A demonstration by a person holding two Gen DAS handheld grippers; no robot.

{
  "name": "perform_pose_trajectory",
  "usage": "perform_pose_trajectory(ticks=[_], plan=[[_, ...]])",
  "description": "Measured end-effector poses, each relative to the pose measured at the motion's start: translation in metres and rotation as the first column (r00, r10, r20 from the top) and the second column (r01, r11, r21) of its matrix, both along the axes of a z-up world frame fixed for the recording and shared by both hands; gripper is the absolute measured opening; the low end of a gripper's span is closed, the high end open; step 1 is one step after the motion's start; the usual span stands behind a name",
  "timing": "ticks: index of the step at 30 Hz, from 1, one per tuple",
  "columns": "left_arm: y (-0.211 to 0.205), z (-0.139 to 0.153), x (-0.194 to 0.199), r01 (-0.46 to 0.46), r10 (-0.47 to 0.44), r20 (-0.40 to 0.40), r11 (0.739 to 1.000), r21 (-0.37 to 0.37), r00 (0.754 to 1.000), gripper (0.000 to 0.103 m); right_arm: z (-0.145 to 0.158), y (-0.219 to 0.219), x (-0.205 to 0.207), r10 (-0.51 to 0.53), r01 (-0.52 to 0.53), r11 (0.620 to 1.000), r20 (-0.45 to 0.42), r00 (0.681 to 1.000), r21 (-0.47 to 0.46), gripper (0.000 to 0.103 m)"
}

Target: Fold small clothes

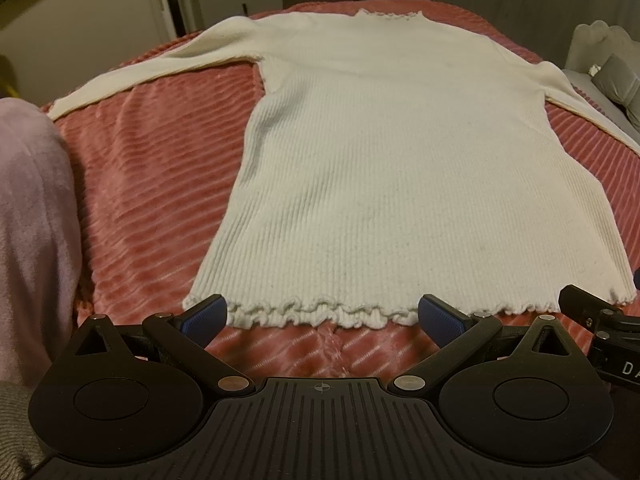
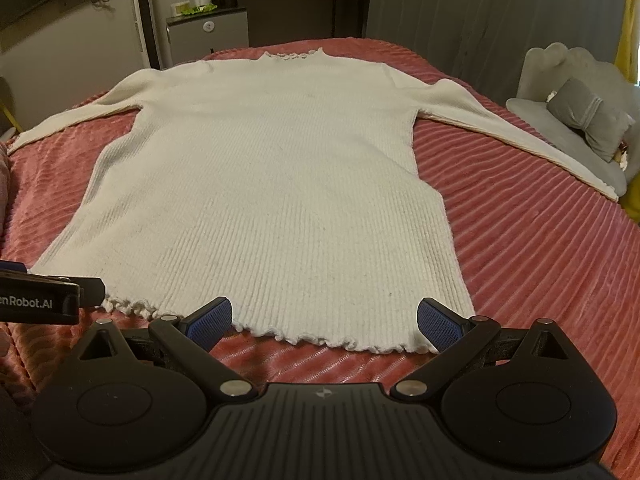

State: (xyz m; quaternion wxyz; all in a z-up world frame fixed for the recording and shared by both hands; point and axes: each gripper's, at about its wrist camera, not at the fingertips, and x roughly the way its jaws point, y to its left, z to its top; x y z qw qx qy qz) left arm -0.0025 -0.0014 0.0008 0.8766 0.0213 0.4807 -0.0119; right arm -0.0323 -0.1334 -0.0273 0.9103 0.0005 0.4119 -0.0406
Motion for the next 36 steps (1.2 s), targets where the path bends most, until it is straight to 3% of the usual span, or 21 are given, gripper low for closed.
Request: perform_pose_trajectory(ticks=[10,14,18,21,24,27,33,35,36], plan=[[0.001,-0.001,0.004,0.001,-0.001,-0.008,1.000,-0.014,1.000,0.103,-0.001,-0.006,0.005,0.031,-0.030,0.995,-0.007,0.999,0.098,0.099],[0.002,-0.002,0.009,0.006,-0.006,-0.016,0.999,-0.032,1.000,0.103,-0.002,-0.019,0.011,0.037,-0.036,0.972,0.001,0.999,0.231,0.099],[0.006,0.004,0.020,-0.012,0.009,-0.032,0.995,-0.095,0.999,0.103,-0.017,-0.052,0.032,-0.020,0.050,0.896,-0.072,0.997,0.441,0.099],[0.008,0.011,0.035,-0.033,0.030,-0.023,0.990,-0.139,0.999,0.103,-0.037,-0.072,0.047,-0.066,0.136,0.832,-0.148,0.987,0.538,0.099],[0.001,0.015,0.062,-0.056,0.057,0.000,0.991,-0.124,0.998,0.103,-0.053,-0.085,0.056,-0.080,0.184,0.771,-0.194,0.978,0.610,0.099],[-0.014,0.019,0.091,-0.040,0.044,0.030,0.993,-0.112,0.999,0.103,-0.066,-0.100,0.065,-0.092,0.241,0.683,-0.247,0.965,0.689,0.099],[-0.052,0.005,0.150,0.054,-0.049,0.100,0.998,-0.043,0.994,0.103,-0.067,-0.109,0.079,-0.025,0.232,0.653,-0.286,0.958,0.721,0.099],[-0.055,-0.006,0.162,0.047,-0.042,0.114,0.998,-0.039,0.993,0.103,-0.056,-0.127,0.077,-0.028,0.200,0.615,-0.233,0.972,0.763,0.099],[-0.053,-0.013,0.166,0.040,-0.035,0.117,0.998,-0.042,0.993,0.103,-0.048,-0.141,0.075,-0.064,0.181,0.617,-0.181,0.981,0.766,0.099]])
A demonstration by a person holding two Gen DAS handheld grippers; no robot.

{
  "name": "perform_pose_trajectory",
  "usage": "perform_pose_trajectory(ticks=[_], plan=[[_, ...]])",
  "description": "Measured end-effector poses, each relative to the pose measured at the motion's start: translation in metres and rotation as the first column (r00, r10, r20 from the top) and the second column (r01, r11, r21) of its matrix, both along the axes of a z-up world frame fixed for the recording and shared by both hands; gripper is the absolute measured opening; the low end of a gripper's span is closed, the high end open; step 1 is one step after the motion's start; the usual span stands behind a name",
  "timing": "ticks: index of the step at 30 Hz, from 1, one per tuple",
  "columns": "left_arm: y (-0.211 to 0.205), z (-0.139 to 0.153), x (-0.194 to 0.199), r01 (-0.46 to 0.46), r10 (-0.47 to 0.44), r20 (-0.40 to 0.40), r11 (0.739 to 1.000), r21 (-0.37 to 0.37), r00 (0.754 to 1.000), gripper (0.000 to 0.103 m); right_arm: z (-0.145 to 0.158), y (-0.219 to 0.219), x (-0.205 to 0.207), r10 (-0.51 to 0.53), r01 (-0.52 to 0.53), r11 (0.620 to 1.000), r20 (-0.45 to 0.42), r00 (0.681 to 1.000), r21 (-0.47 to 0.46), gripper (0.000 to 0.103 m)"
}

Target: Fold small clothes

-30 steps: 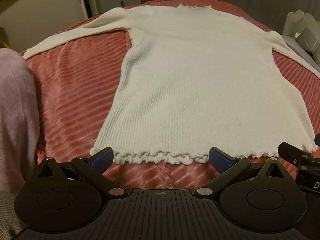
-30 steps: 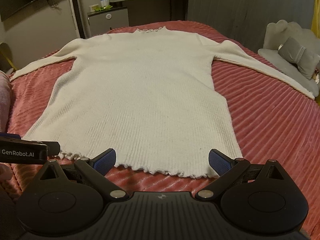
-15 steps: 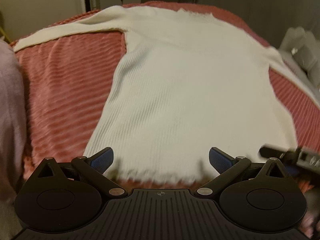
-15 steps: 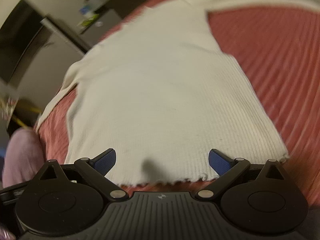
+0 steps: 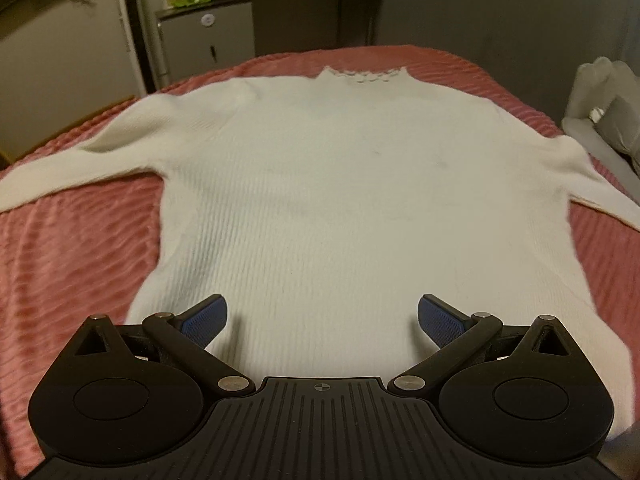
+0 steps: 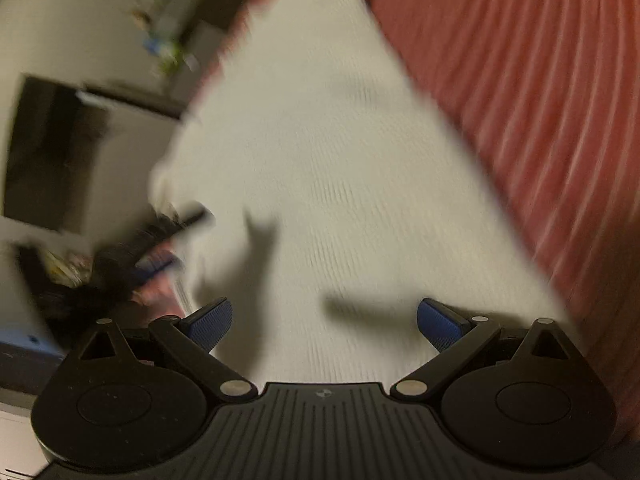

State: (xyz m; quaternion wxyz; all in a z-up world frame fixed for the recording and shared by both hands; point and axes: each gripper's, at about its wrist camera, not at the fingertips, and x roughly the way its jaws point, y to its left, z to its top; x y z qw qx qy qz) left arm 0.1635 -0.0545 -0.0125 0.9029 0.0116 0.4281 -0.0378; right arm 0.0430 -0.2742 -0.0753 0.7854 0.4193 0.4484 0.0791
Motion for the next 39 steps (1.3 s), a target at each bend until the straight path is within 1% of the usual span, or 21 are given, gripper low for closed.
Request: perform_pose_trajectory(ticks=[2,4,5,7,9,12,14,18,20,21,22,23,25,27,29,30,32,33,36,38,39], plan=[[0.006,-0.012,0.003,-0.028,0.028,0.003,0.999,0.017,1.000,0.103,0.014,-0.035,-0.002,-0.097,0.102,0.993,0.088,0.991,-0.057,0.099],[0.008,-0.022,0.004,-0.047,0.047,0.005,0.997,0.057,0.999,0.103,0.023,-0.081,-0.001,-0.250,0.269,0.953,0.145,0.957,-0.139,0.096],[0.009,-0.023,0.004,-0.054,0.053,0.016,0.996,0.069,0.998,0.103,0.024,-0.105,0.001,-0.315,0.340,0.927,0.164,0.935,-0.156,0.088],[0.012,-0.023,0.005,-0.072,0.069,0.053,0.995,0.066,0.996,0.103,0.021,-0.156,0.003,-0.471,0.499,0.852,0.182,0.863,-0.162,0.071],[0.014,-0.022,0.010,-0.084,0.080,0.078,0.995,0.057,0.994,0.103,0.011,-0.208,0.007,-0.632,0.651,0.746,0.159,0.758,-0.139,0.043],[0.011,-0.028,0.019,-0.095,0.089,0.082,0.993,0.066,0.993,0.103,-0.004,-0.259,0.015,-0.768,0.779,0.617,0.129,0.627,-0.112,0.042],[0.009,-0.031,0.019,-0.097,0.088,0.101,0.992,0.079,0.991,0.103,-0.013,-0.286,0.019,-0.812,0.821,0.565,0.117,0.571,-0.087,0.042],[0.005,-0.039,0.019,-0.084,0.072,0.121,0.992,0.094,0.990,0.103,-0.031,-0.305,0.035,-0.851,0.856,0.513,0.092,0.517,-0.064,0.042],[0.009,-0.040,0.020,-0.092,0.084,0.114,0.994,0.066,0.990,0.103,-0.029,-0.307,0.045,-0.859,0.866,0.495,0.111,0.501,-0.075,0.033],[0.011,-0.039,0.021,-0.095,0.088,0.109,0.994,0.054,0.990,0.103,-0.028,-0.310,0.049,-0.859,0.866,0.491,0.114,0.500,-0.095,0.024],[0.012,-0.039,0.021,-0.094,0.088,0.105,0.994,0.050,0.990,0.103,-0.029,-0.310,0.049,-0.857,0.864,0.492,0.116,0.502,-0.108,0.011],[0.012,-0.038,0.021,-0.094,0.088,0.104,0.994,0.048,0.991,0.103,-0.028,-0.311,0.053,-0.851,0.859,0.498,0.120,0.511,-0.119,0.006],[0.014,-0.038,0.022,-0.089,0.085,0.095,0.995,0.044,0.992,0.103,-0.019,-0.310,0.057,-0.840,0.848,0.506,0.135,0.526,-0.158,0.006],[0.017,-0.035,0.024,-0.083,0.081,0.075,0.996,0.027,0.994,0.103,-0.001,-0.298,0.061,-0.800,0.825,0.525,0.209,0.562,-0.210,0.006],[0.022,-0.031,0.026,-0.089,0.089,0.067,0.996,0.000,0.994,0.103,0.023,-0.268,0.068,-0.707,0.766,0.574,0.296,0.642,-0.290,0.006],[0.025,-0.028,0.025,-0.093,0.094,0.070,0.996,-0.015,0.993,0.103,0.038,-0.244,0.076,-0.635,0.723,0.601,0.346,0.691,-0.340,0.006],[0.029,-0.020,0.024,-0.095,0.099,0.079,0.994,-0.048,0.992,0.103,0.065,-0.193,0.091,-0.476,0.638,0.662,0.438,0.763,-0.394,0.006],[0.031,-0.016,0.023,-0.095,0.100,0.084,0.994,-0.063,0.991,0.103,0.078,-0.165,0.098,-0.392,0.594,0.695,0.479,0.786,-0.406,0.006],[0.041,0.002,0.019,-0.102,0.116,0.126,0.988,-0.115,0.985,0.103,0.106,-0.075,0.123,-0.139,0.423,0.806,0.563,0.815,-0.414,0.006],[0.052,0.017,0.018,-0.109,0.135,0.152,0.980,-0.164,0.979,0.103,0.108,-0.019,0.137,0.000,0.290,0.855,0.557,0.830,-0.431,0.008],[0.057,0.022,0.019,-0.111,0.140,0.155,0.976,-0.185,0.978,0.103,0.104,0.002,0.140,0.049,0.222,0.879,0.543,0.838,-0.421,0.015]])
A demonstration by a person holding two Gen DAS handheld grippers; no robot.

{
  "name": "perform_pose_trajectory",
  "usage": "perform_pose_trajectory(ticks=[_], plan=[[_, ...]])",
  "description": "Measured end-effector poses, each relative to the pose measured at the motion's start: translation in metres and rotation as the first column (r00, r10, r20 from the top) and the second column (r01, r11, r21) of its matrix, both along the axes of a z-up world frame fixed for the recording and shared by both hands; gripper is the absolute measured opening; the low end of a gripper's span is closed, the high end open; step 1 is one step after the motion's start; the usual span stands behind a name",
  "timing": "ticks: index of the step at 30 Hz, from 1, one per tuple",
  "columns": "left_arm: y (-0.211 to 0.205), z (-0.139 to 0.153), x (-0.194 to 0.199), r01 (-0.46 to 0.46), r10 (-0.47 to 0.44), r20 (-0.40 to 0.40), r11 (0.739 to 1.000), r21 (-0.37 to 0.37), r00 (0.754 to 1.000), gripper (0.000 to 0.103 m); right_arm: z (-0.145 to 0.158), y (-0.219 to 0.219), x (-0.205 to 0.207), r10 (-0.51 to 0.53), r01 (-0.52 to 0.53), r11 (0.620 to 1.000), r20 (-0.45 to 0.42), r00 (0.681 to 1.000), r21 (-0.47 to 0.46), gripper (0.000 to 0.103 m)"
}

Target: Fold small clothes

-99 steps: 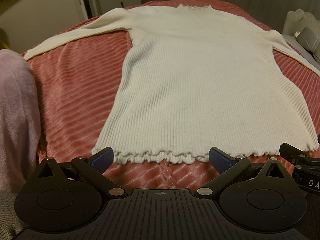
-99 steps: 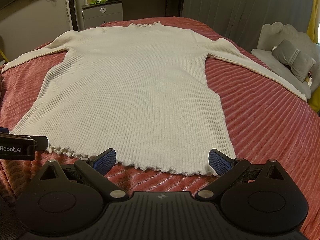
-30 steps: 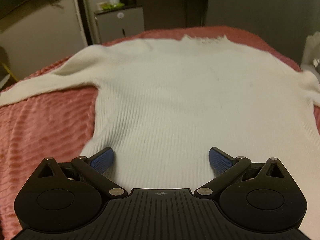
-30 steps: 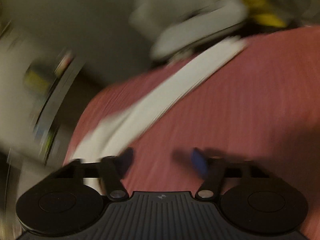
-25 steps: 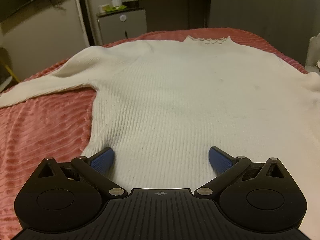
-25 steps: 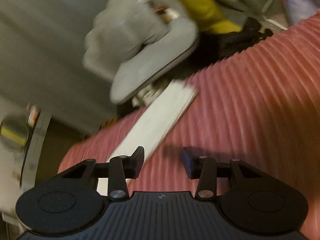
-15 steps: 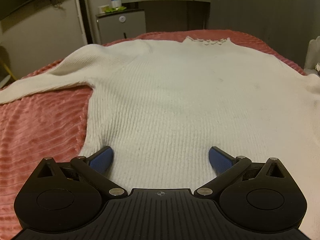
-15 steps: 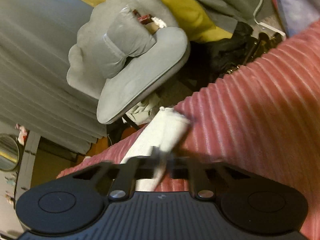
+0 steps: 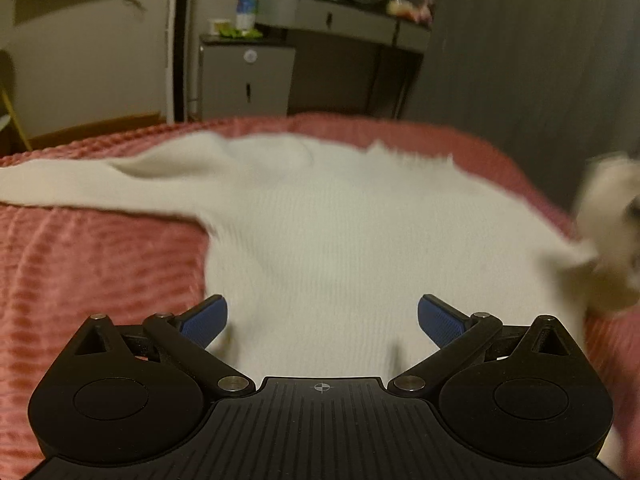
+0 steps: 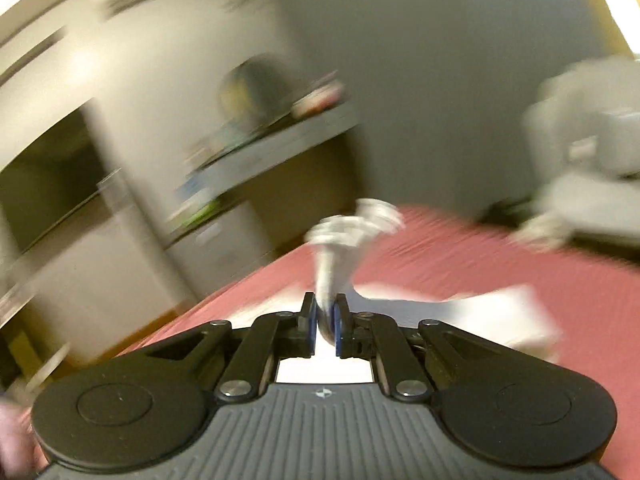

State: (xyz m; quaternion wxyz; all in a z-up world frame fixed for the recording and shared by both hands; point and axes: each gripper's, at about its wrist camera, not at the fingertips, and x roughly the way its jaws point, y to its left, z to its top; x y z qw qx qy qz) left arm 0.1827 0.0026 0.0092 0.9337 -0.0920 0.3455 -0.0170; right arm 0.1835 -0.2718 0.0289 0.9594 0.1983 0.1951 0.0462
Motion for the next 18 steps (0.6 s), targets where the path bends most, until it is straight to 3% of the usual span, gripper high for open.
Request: perform_pose_trajectory(ticks=[2,6,9,11,13,18], plan=[[0.010,0.011,0.004,0.015,-0.014,0.014,0.998,-0.055,1.000,0.103,-0.013,0.026,-0.003,0.031,-0.030,0.999,-0.031,0.999,0.040,0.025],[-0.001,0.020,0.028,0.136,-0.136,0.013,0.982,-0.129,0.991,0.103,-0.045,0.039,-0.028,-0.108,0.106,0.994,-0.143,0.984,-0.018,0.025],[-0.022,0.010,0.054,0.208,-0.226,-0.041,0.943,-0.258,0.973,0.103,-0.064,0.044,-0.049,-0.152,0.141,0.988,-0.235,0.960,-0.062,0.025],[-0.043,-0.003,0.072,0.227,-0.269,-0.091,0.918,-0.326,0.959,0.097,-0.073,0.038,-0.054,-0.153,0.142,0.988,-0.279,0.948,-0.059,0.025],[-0.059,-0.014,0.087,0.233,-0.296,-0.134,0.906,-0.354,0.946,0.087,-0.078,0.028,-0.059,-0.171,0.161,0.985,-0.302,0.938,-0.058,0.025],[-0.089,-0.040,0.119,0.250,-0.321,-0.202,0.917,-0.311,0.925,0.084,-0.080,0.022,-0.072,-0.302,0.241,0.945,-0.302,0.904,-0.223,0.025]])
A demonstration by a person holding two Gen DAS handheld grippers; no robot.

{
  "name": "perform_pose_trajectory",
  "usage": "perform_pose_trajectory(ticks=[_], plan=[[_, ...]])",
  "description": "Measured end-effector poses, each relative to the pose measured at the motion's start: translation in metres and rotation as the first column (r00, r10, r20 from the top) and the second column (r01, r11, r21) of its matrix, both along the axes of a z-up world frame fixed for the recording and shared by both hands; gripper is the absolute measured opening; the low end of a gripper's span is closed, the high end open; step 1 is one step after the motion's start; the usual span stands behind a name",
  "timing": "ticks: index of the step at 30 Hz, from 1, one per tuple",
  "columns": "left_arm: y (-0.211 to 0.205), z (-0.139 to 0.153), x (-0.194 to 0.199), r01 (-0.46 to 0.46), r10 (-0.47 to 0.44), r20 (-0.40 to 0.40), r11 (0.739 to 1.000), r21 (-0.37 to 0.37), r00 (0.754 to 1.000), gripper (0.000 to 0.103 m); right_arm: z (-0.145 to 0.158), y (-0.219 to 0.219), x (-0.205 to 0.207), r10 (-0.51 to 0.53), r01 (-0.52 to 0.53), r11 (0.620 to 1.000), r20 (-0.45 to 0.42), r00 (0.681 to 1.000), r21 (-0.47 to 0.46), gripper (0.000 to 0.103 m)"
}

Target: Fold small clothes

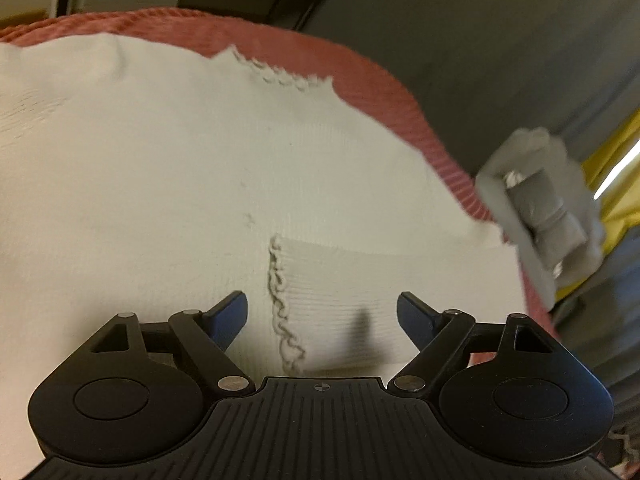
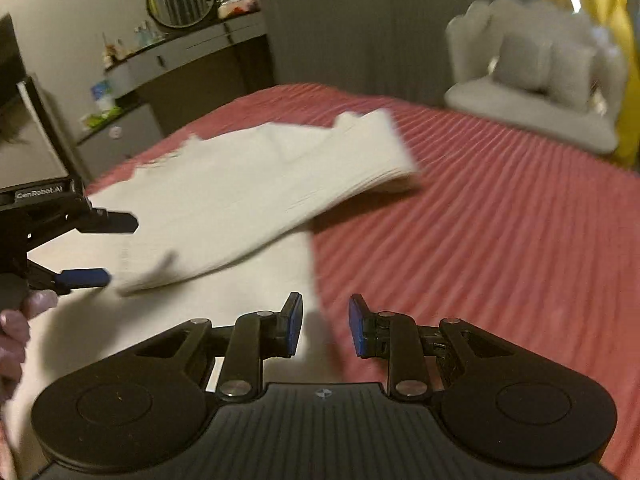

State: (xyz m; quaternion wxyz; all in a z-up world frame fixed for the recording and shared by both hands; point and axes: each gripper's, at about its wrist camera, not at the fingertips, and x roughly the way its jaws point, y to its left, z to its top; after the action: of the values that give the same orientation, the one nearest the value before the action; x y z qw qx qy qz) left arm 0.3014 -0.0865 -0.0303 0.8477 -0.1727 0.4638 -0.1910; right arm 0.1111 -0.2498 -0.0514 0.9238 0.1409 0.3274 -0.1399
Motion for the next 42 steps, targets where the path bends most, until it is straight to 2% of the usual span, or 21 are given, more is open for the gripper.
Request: perform_pose_trajectory(ticks=[3,4,5,6,7,8,10,14,17,19,22,25,26,30,33,38,42], plan=[[-0.014,-0.010,0.002,0.017,-0.017,0.016,1.000,0.020,1.000,0.081,-0.011,-0.008,0.000,-0.012,0.011,0.999,-0.013,1.000,-0.040,0.025],[-0.016,-0.009,0.000,0.022,-0.023,0.026,0.999,0.026,0.999,0.073,-0.014,-0.008,0.001,-0.002,0.002,0.999,-0.016,1.000,-0.037,0.025],[-0.018,-0.009,-0.001,0.021,-0.023,0.032,0.999,0.038,0.999,0.055,-0.017,-0.007,0.004,0.007,-0.008,0.999,-0.022,1.000,-0.034,0.025],[-0.019,-0.009,0.000,0.021,-0.022,0.031,0.999,0.047,0.999,0.044,-0.020,-0.005,0.007,0.022,-0.023,0.999,-0.029,0.999,-0.035,0.025],[-0.017,-0.010,0.001,0.023,-0.024,0.023,0.999,0.047,0.999,0.018,-0.023,0.000,0.007,0.035,-0.036,0.998,-0.037,0.999,-0.043,0.025],[-0.016,-0.010,0.002,0.024,-0.025,0.008,0.999,0.042,1.000,0.010,-0.025,0.002,0.009,0.041,-0.044,0.997,-0.045,0.998,-0.060,0.025],[-0.009,-0.006,0.004,0.016,-0.015,-0.005,1.000,0.008,1.000,0.010,-0.025,0.007,0.009,0.048,-0.053,0.994,-0.054,0.997,-0.093,0.025],[0.017,0.036,0.001,-0.005,0.001,0.149,1.000,0.027,0.989,0.010,-0.025,0.009,0.010,0.039,-0.048,0.990,-0.069,0.997,-0.132,0.025],[0.051,0.063,0.003,-0.077,0.047,0.269,0.992,0.102,0.962,0.010,-0.025,0.013,0.009,0.036,-0.049,0.986,-0.080,0.996,-0.162,0.025],[0.074,0.062,0.009,-0.164,0.116,0.299,0.977,0.140,0.947,0.010,-0.026,0.016,0.009,0.036,-0.051,0.982,-0.085,0.996,-0.182,0.025],[0.109,0.035,0.024,-0.235,0.196,0.211,0.955,0.183,0.958,0.010,-0.027,0.020,0.010,0.035,-0.053,0.977,-0.092,0.995,-0.205,0.025],[0.128,0.001,0.032,-0.231,0.218,0.087,0.952,0.202,0.972,0.012,-0.026,0.022,0.011,0.034,-0.053,0.976,-0.092,0.995,-0.212,0.025],[0.132,-0.004,0.030,-0.237,0.225,0.085,0.954,0.185,0.971,0.014,-0.025,0.022,0.011,0.031,-0.050,0.976,-0.090,0.995,-0.211,0.025],[0.135,-0.005,0.029,-0.235,0.223,0.099,0.964,0.127,0.970,0.019,-0.018,0.025,0.014,0.031,-0.045,0.968,-0.062,0.998,-0.247,0.026],[0.128,-0.001,0.035,-0.211,0.191,0.130,0.964,0.164,0.973,0.012,-0.014,0.029,0.027,0.041,-0.055,0.956,-0.053,0.998,-0.289,0.029],[0.120,0.016,0.041,-0.204,0.167,0.210,0.964,0.170,0.963,0.010,-0.016,0.040,0.072,0.087,-0.107,0.910,-0.068,0.994,-0.401,0.031],[0.115,0.023,0.050,-0.209,0.147,0.287,0.957,0.200,0.947,0.010,-0.021,0.041,0.112,0.085,-0.119,0.896,-0.097,0.992,-0.427,0.031]])
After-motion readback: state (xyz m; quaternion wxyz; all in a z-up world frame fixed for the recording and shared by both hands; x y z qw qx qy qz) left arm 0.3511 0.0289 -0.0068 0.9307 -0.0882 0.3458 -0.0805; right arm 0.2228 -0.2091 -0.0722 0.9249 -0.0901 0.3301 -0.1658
